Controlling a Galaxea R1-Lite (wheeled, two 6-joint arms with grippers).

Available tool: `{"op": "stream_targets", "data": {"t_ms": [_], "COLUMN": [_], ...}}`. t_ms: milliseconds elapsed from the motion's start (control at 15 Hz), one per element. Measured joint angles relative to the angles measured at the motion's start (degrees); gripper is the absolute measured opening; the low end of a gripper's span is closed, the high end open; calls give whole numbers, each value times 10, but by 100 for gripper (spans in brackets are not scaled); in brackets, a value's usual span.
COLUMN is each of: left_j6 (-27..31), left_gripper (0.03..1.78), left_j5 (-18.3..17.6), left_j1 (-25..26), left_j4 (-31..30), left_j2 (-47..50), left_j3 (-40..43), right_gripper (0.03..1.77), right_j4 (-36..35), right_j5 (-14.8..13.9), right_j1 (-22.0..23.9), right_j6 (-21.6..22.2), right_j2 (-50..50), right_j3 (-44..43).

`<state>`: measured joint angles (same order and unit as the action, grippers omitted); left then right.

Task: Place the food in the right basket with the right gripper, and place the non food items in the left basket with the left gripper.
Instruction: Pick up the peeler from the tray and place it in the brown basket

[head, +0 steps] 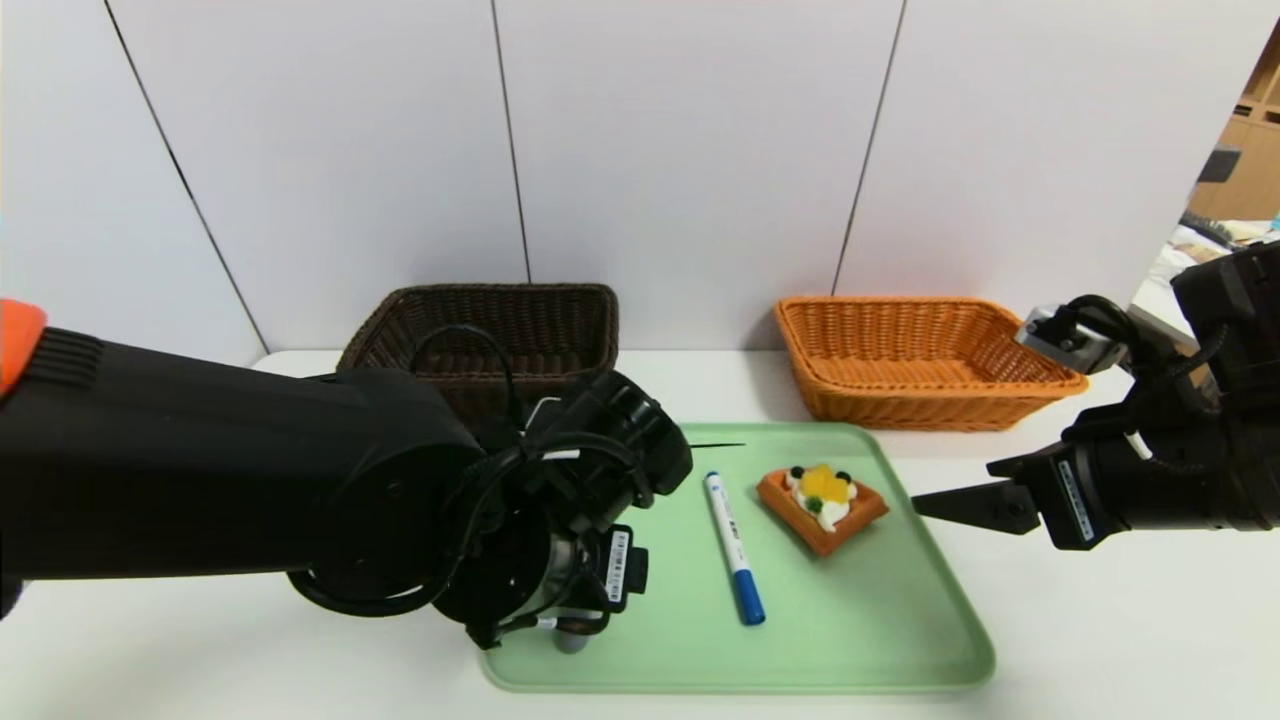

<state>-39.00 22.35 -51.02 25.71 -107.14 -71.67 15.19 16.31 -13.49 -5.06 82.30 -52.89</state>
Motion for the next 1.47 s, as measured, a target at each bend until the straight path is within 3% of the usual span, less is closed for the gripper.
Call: {"op": "stream_targets", "data": {"t_ms": [733,1000,1200,1267,1333,1467], "left_j6": [-24,-23,-24,-24,-24,-24], "left_gripper": [169,107,79,62,33,33], "left_j5": [-2,-2,-3,-3,-2,0], "left_j1": [-7,-7,-6,-6,-6,-6], "left_j4": [3,2,-3,-3,-4,-2], "left_j2": [-35,-36,-40,-41,-42,-40], "left_j3": [-10,0,7,10,11,13], "right_gripper": [170,170,170,170,170,170], "right_j4": [0,0,0,1,1,1], "right_j5": [1,1,1,1,1,1], "right_j1": [0,1,1,1,1,1], "right_j6": [1,1,1,1,1,1], "right_j2": [-2,-6,-10,-13,-15,-19], "right_j3": [4,4,4,4,5,5]}}
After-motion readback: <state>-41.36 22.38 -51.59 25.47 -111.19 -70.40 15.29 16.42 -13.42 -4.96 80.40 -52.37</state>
